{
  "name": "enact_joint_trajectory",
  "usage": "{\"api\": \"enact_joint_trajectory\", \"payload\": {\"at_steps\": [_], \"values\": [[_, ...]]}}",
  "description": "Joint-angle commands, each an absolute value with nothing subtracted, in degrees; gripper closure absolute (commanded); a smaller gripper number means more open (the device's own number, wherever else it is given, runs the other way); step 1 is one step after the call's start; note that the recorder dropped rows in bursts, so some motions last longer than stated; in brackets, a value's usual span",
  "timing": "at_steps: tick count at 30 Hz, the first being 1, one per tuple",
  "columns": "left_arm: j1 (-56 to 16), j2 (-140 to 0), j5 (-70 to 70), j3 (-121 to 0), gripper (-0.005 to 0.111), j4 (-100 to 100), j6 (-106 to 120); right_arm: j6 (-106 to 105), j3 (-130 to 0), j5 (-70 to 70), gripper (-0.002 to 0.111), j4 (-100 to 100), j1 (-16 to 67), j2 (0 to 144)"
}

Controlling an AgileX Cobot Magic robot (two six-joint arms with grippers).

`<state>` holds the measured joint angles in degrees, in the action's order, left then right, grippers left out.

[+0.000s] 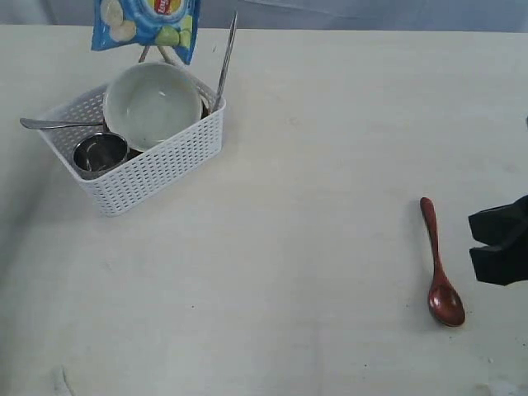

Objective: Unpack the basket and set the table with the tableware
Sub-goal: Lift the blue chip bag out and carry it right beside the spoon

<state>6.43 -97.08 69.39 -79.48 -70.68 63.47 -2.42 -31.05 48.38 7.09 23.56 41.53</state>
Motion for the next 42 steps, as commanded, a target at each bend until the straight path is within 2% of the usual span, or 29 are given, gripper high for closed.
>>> {"api": "enact_joint_trajectory", "payload": {"at_steps": [1, 5, 12, 22, 26, 32, 42], "values": [[3.2, -96.5, 70.0, -79.8, 0.107, -74.0, 57.7, 3.5, -31.2, 48.6, 0.109, -0.5, 23.6, 38.3], [-1.7, -96.5, 70.0, -79.8, 0.107, -73.4, 56.7, 6.6, -31.2, 49.8, 0.109, -5.5, 23.6, 34.5], [-15.4, -98.0, 69.3, -79.8, 0.107, -76.0, 54.6, 10.2, -31.2, 51.6, 0.109, -7.7, 23.6, 27.3], [-30.6, -110.0, 55.3, -79.8, 0.107, -91.4, 59.3, 14.9, -31.2, 60.3, 0.109, -12.0, 23.6, 18.0], [-32.9, -116.4, 54.1, -82.0, 0.107, -99.9, 62.2, 15.9, -31.6, 63.4, 0.109, -12.0, 23.6, 14.4], [-35.0, -125.0, 53.9, -90.3, 0.107, -99.9, 61.2, 15.9, -32.0, 69.3, 0.109, -12.0, 23.6, 12.3], [-35.2, -133.4, 49.6, -99.9, 0.107, -99.9, 57.6, 15.9, -32.2, 70.0, 0.109, -12.0, 23.6, 12.1]]}}
